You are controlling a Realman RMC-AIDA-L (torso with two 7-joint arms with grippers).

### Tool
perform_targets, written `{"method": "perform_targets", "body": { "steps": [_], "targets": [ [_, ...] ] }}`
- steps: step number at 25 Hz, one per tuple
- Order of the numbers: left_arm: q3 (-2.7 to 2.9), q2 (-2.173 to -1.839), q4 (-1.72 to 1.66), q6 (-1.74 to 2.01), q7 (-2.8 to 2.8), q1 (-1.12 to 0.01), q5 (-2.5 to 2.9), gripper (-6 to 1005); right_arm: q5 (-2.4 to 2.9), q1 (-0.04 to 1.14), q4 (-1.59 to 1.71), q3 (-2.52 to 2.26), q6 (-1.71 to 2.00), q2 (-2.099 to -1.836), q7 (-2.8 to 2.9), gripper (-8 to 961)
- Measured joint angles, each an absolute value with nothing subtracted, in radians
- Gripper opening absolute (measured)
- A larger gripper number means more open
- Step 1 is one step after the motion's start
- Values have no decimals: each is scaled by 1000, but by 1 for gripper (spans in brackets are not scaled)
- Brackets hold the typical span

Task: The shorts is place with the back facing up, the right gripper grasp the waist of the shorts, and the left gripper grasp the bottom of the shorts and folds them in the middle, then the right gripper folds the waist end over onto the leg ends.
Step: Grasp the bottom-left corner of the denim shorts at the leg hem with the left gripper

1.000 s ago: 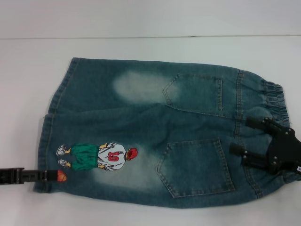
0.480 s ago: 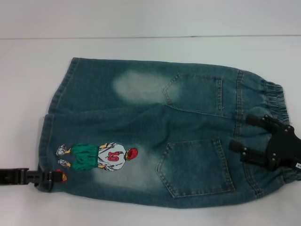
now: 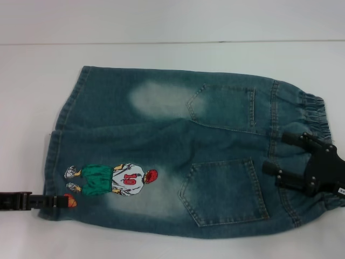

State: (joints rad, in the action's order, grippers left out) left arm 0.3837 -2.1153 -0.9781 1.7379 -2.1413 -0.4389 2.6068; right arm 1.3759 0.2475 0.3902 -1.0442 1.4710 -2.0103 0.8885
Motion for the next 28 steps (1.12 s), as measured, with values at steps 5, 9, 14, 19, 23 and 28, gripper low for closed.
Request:
{"method": "perform_targets", "body": {
  "steps": [5, 9, 14, 19, 23, 28],
  "targets": [
    [388, -2114, -996, 1745, -2139, -441, 2598, 813, 1376, 246, 390, -1038, 1473, -2011, 888, 948],
    [394, -2118, -1016, 1756, -2133, -440, 2598, 747, 1374, 240, 394, -1035, 1478, -2012, 889, 948],
    [396, -2120, -1017, 1755, -2122, -441, 2598, 554, 1371, 237, 390, -1030, 1481, -2015, 888, 948],
    [402, -2121, -1016, 1749, -2113, -441, 2598, 337, 1369, 221, 389, -973, 1559, -2022, 888, 948],
    [407, -2122, -1017, 1750, -2110, -442, 2598, 111, 1367, 184, 379, -850, 1661, -2030, 920, 948],
    [409, -2122, -1020, 1749, -2108, -447, 2597, 13, 1367, 128, 340, -664, 1719, -2030, 1038, 948]
  ]
}}
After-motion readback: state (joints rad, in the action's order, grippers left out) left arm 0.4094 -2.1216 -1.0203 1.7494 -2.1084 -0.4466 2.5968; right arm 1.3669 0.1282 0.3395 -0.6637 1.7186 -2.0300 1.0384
